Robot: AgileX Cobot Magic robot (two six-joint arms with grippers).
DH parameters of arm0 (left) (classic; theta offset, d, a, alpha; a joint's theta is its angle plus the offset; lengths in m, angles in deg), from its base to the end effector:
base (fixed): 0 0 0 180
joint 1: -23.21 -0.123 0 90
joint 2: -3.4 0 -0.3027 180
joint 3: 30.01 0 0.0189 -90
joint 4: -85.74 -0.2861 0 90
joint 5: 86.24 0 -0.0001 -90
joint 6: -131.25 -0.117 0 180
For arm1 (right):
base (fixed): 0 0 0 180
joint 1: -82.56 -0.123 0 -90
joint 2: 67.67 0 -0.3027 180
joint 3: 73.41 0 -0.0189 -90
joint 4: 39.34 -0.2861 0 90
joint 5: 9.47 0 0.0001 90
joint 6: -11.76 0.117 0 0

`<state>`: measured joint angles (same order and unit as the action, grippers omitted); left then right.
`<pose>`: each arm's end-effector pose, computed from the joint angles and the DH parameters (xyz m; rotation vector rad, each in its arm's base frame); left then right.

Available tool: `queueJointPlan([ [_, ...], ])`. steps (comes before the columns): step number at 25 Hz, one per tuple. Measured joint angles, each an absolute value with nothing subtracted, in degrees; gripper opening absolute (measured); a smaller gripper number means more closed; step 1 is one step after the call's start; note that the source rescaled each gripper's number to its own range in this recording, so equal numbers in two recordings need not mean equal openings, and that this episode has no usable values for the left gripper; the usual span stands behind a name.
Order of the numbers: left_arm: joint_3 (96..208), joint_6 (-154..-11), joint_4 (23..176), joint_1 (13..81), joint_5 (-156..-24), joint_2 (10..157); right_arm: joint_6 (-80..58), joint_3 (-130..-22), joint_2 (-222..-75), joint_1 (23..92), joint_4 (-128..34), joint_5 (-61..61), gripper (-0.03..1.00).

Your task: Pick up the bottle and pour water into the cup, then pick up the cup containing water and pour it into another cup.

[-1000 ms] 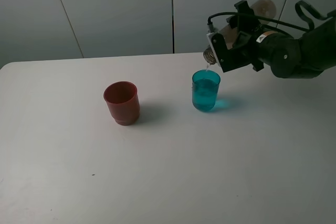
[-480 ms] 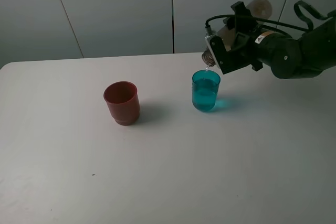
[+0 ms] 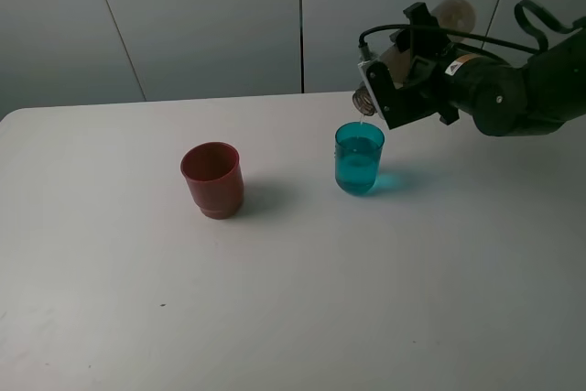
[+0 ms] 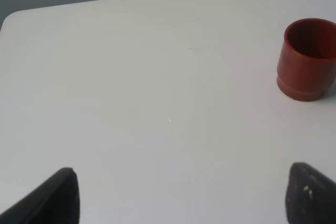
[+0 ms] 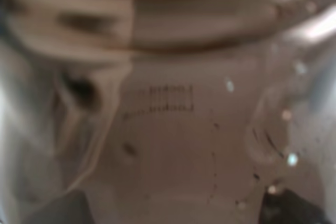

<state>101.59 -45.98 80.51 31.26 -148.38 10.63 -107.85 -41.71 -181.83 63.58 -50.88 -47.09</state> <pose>0.0295 0.0054 0.2840 0.0883 2.0502 -0.0080 0.3923 0.1198 0.1355 -1.8435 0.9724 -1.1563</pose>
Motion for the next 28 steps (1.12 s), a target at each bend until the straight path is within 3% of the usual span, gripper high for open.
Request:
queueJointPlan([
  [6, 101.59, -45.98, 80.51, 31.26, -148.38, 10.63, -98.17, -42.61, -175.34, 63.58, -51.1, -30.34, 0.0],
  [11, 101.59, -45.98, 80.51, 31.26, -148.38, 10.63, -73.07, -46.52, -169.31, 63.58, -47.62, -11.72, 0.0],
  [22, 101.59, -46.09, 80.51, 31.26, -148.38, 10.63, -2.21, -47.19, -167.21, 67.14, -39.9, -16.85, 0.0],
  [28, 101.59, -46.09, 80.51, 31.26, -148.38, 10.63, 0.63, -46.55, -171.01, 68.67, -44.24, -19.69, 0.0],
])
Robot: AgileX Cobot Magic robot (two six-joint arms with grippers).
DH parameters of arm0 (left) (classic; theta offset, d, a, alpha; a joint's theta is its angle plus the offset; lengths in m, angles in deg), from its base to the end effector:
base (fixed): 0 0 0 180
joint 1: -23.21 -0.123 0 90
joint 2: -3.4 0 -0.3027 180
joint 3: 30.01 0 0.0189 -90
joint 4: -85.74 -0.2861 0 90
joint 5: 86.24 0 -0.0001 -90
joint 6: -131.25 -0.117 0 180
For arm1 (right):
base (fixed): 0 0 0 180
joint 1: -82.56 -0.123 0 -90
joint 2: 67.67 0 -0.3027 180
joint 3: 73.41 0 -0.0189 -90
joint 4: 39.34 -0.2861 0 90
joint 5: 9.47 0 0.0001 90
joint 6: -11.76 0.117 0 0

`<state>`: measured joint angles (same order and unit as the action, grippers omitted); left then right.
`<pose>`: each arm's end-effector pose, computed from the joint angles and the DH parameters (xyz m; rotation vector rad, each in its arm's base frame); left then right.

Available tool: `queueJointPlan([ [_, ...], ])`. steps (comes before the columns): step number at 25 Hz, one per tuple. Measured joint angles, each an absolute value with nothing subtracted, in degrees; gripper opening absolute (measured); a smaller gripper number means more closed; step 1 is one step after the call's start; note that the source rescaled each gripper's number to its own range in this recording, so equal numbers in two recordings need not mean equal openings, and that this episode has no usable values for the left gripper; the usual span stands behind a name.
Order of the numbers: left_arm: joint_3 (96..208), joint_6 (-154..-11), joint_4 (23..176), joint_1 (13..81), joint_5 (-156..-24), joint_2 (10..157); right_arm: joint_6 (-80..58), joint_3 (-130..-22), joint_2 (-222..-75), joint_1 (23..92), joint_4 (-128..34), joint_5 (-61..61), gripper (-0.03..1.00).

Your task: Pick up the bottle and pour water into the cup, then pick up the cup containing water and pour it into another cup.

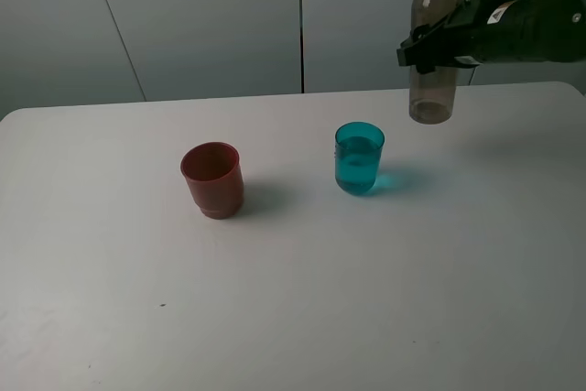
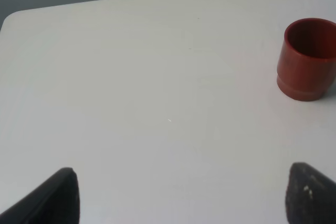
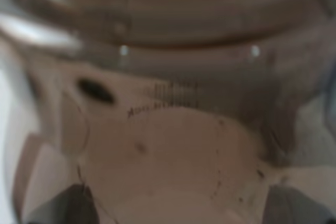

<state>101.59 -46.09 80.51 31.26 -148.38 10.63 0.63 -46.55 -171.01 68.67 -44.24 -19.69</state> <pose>0.0295 0.0054 0.2840 0.0903 2.0501 -0.0068 0.3905 0.0947 0.1887 -0.3584 2.0644 0.0641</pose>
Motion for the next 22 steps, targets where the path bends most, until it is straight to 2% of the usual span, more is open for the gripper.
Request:
queueJointPlan([
  [12, 101.59, -46.09, 80.51, 31.26, -148.38, 10.63, -2.23, -40.31, -176.84, 70.46, -48.57, -46.18, 0.0],
  [22, 101.59, -46.09, 80.51, 31.26, -148.38, 10.63, -1.77, -39.94, -181.54, 70.56, -48.94, -50.83, 0.0],
])
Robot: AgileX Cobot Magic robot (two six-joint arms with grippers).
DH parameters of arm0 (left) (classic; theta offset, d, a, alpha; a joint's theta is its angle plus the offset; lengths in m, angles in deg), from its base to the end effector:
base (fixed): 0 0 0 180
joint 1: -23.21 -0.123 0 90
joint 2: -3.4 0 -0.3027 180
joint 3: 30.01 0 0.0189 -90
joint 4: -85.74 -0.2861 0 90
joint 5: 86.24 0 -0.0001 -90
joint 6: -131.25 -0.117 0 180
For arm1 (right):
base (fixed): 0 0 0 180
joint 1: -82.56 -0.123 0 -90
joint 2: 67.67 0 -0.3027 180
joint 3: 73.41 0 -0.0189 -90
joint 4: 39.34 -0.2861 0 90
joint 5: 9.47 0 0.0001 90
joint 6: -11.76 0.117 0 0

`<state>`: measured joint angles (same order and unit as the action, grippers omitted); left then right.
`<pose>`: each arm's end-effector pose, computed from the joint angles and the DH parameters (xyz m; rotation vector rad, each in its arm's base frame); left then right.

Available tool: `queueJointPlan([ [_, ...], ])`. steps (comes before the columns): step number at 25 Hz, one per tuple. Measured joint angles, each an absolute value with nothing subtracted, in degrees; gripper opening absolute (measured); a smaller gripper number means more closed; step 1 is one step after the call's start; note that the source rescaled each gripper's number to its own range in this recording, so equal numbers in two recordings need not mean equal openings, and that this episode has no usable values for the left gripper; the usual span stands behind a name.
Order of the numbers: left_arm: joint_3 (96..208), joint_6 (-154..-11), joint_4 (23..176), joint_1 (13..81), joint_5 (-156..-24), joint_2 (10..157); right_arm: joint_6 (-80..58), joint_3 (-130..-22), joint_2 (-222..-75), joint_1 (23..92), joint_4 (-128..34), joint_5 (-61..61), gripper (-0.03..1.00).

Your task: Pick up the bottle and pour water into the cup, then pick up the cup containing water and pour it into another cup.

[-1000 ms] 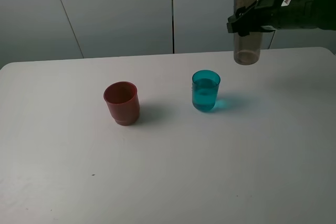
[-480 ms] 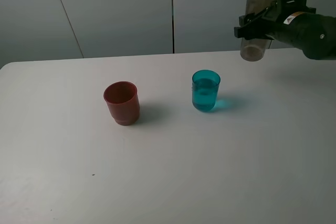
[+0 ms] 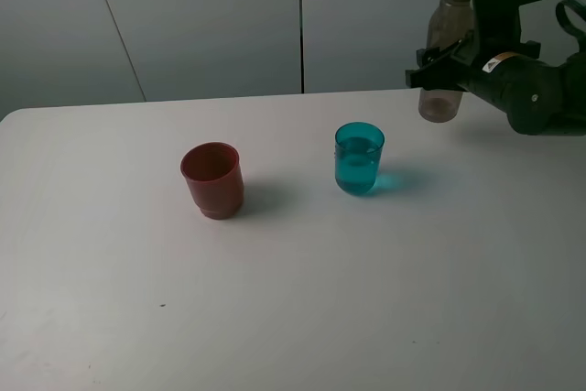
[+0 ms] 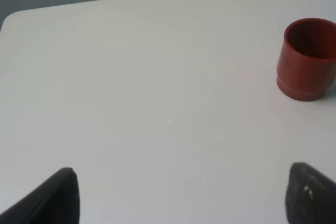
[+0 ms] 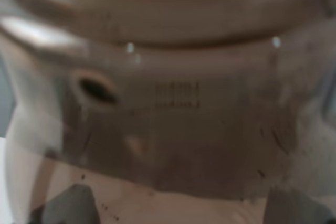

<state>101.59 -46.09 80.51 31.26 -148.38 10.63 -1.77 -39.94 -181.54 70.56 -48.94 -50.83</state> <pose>0.0295 0.0054 0.2840 0.0903 2.0501 -0.0068 0.3982 0.0715 0.1363 -0.2190 1.8421 -0.0333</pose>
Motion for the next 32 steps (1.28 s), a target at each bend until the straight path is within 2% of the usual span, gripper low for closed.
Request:
queueJointPlan([
  [26, 101.59, -46.09, 80.51, 31.26, -148.38, 10.63, 6.82, -39.72, -189.29, 70.56, -39.79, -51.54, 0.01],
  [27, 101.59, -46.09, 80.51, 31.26, -148.38, 10.63, 7.11, -39.72, -189.29, 70.56, -39.79, -51.54, 0.13],
  [28, 101.59, -46.09, 80.51, 31.26, -148.38, 10.63, 7.37, -39.72, -189.29, 70.56, -39.79, -51.64, 0.32],
  [30, 101.59, -46.09, 80.51, 31.26, -148.38, 10.63, 7.6, -39.72, -189.29, 70.56, -39.68, -51.53, 0.81],
  [31, 101.59, -46.09, 80.51, 31.26, -148.38, 10.63, 7.6, -39.72, -189.29, 70.56, -39.68, -51.16, 0.92],
  [32, 101.59, -46.09, 80.51, 31.26, -148.38, 10.63, 7.6, -39.72, -189.16, 70.56, -39.68, -50.59, 0.96],
])
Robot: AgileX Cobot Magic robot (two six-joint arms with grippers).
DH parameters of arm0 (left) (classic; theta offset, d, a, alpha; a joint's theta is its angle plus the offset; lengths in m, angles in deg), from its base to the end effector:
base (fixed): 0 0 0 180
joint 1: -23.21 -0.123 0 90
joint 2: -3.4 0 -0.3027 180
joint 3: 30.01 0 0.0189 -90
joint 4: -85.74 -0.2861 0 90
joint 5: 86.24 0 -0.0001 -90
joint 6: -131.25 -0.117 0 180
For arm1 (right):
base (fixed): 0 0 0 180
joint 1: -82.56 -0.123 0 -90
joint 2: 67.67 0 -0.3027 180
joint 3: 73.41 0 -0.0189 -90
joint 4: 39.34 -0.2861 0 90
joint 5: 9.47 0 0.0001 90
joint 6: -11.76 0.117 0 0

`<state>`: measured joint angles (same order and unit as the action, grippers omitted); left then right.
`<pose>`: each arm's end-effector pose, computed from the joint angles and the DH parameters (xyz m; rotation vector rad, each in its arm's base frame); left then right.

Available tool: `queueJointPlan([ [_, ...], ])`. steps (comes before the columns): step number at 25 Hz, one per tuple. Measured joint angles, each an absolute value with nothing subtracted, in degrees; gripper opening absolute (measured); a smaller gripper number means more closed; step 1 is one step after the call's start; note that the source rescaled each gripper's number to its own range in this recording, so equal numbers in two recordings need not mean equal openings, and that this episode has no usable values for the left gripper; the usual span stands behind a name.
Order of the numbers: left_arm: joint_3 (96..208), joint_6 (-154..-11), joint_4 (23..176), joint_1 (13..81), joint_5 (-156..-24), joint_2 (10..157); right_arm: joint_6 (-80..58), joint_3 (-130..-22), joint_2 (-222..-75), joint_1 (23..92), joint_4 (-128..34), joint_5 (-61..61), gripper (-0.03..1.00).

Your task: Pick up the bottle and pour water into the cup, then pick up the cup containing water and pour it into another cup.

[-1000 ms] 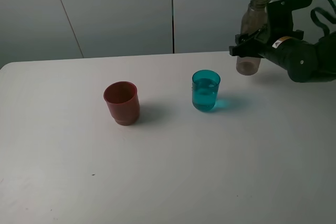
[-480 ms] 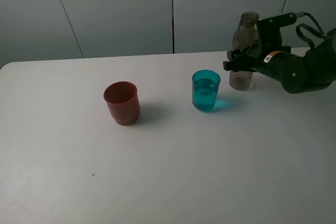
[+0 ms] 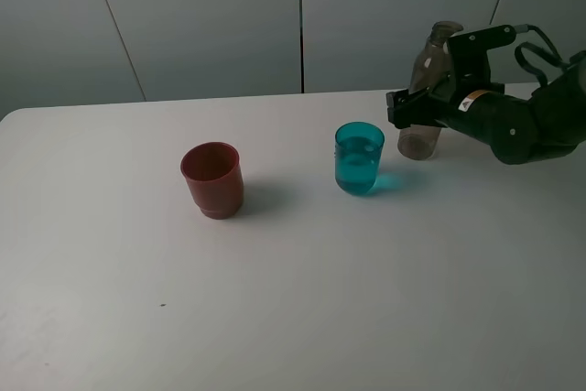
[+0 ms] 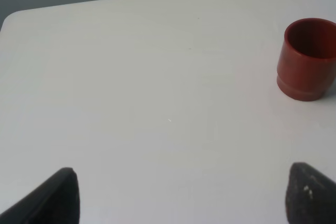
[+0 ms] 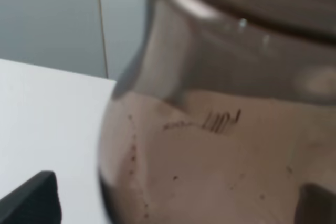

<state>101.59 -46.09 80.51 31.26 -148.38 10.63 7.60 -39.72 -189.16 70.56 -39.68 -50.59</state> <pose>0.0295 0.0054 0.2840 0.0903 2.0501 -0.0068 0.3935 0.0832 0.0816 -0.2731 1.9730 0.0873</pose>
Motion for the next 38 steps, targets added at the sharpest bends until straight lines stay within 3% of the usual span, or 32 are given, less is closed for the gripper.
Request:
queueJointPlan([
  [2, 101.59, -46.09, 80.51, 31.26, -148.38, 10.63, 7.6, -39.7, -188.47, 70.56, -39.34, -49.72, 0.99],
  [19, 101.59, -46.09, 80.51, 31.26, -148.38, 10.63, 7.81, -39.6, -171.17, 70.56, -39.0, -49.29, 0.99],
  [23, 101.59, -46.09, 80.51, 31.26, -148.38, 10.63, 9.01, -39.6, -164.03, 70.56, -35.93, -42.68, 0.99],
  [27, 101.59, -46.09, 80.51, 31.26, -148.38, 10.63, 19.06, -39.49, -157.75, 69.99, -24.37, -30.78, 0.99],
  [33, 101.59, -46.09, 80.51, 31.26, -148.38, 10.63, 24.06, -31.8, -153.72, 68.56, -20.53, -27.58, 1.0],
  [38, 101.59, -46.09, 80.51, 31.26, -148.38, 10.63, 18.09, -22.81, -153.59, 64.37, -27.58, -34.09, 1.0],
])
